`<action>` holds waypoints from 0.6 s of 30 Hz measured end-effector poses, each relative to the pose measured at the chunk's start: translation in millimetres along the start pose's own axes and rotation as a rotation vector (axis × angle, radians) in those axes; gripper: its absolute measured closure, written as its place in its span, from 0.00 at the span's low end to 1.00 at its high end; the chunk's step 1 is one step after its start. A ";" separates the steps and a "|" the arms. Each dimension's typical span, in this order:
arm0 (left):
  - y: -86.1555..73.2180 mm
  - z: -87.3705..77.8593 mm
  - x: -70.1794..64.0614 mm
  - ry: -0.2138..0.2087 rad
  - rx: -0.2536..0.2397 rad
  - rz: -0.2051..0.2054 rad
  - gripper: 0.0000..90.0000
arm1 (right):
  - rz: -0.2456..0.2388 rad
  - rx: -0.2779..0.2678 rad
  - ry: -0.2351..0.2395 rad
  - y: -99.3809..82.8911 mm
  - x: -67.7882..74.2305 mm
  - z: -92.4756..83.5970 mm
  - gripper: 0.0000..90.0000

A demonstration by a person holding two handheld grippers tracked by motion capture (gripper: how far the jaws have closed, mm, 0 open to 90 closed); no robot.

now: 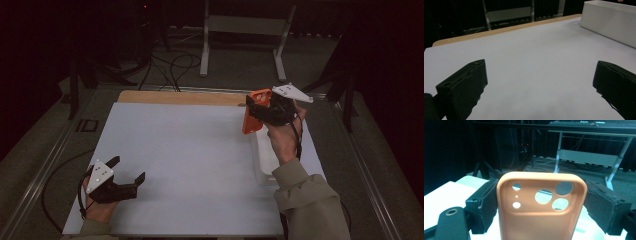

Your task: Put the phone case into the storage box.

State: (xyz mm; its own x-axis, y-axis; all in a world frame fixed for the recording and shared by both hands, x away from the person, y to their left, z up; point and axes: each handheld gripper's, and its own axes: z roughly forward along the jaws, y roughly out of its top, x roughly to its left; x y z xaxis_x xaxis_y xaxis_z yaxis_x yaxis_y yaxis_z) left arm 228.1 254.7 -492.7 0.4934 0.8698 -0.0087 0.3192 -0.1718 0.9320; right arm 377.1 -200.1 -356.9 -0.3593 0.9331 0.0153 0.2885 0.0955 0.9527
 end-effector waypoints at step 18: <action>-9.2 -4.6 -0.5 0.014 0.002 0.000 0.00 | 0.003 -0.013 -0.067 3.7 -13.3 4.2 0.19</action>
State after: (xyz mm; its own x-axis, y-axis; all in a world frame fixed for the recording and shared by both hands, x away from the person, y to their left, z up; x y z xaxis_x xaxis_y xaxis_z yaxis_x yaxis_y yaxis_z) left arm 221.3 258.0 -499.6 0.4822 0.8761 -0.0039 0.3212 -0.1726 0.9311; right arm 386.7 -210.7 -354.9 -0.2978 0.9546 -0.0015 0.2782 0.0883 0.9564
